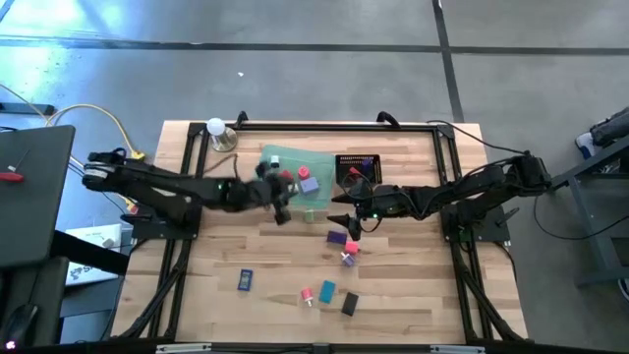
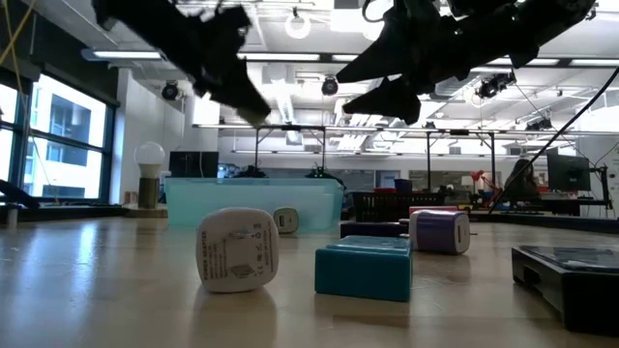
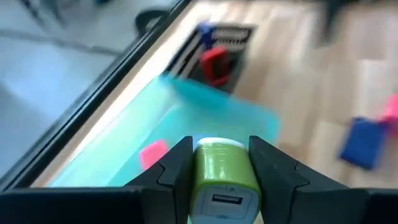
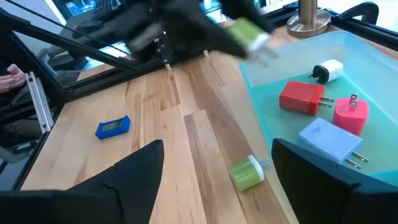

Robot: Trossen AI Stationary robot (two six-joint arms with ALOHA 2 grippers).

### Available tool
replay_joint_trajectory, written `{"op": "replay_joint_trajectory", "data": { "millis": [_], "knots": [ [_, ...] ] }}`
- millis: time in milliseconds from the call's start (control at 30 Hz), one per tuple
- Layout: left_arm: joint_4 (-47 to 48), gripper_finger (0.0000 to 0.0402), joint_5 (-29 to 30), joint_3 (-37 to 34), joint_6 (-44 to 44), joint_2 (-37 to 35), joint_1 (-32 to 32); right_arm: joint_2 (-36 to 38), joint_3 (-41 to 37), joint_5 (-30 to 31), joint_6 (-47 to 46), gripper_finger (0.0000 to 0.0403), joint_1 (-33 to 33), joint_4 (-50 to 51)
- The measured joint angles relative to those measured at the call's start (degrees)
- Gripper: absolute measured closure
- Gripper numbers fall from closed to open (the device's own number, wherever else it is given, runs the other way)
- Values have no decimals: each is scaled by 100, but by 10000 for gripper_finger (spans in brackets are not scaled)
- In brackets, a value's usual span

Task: Pick & Place Office items
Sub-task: Put the right green charger adapter into the green bin

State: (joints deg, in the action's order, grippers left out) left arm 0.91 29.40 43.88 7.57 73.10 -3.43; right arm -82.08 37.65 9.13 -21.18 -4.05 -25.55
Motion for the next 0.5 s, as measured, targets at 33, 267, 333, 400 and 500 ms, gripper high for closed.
{"op": "replay_joint_trajectory", "data": {
  "millis": [33, 267, 333, 400, 500],
  "knots": [
    [110, 281, -179, -2, 2, -9, 199, 0, 0, 0, 1, 115, 0, 1],
    [-203, 273, -2146, -28, 236, 440, 1532, 0, 0, -2, -1, 117, 0, 172],
    [-515, 274, -2736, -28, 236, 652, 1750, 0, 0, -1, 1, 117, 0, 225],
    [-897, 276, -3232, -27, 233, 917, 1838, 0, 0, -1, 1, 117, 0, 263],
    [-1257, 277, -3398, -26, 155, 1326, 1838, 0, 0, -2, -1, 117, 0, 352]
  ]
}}
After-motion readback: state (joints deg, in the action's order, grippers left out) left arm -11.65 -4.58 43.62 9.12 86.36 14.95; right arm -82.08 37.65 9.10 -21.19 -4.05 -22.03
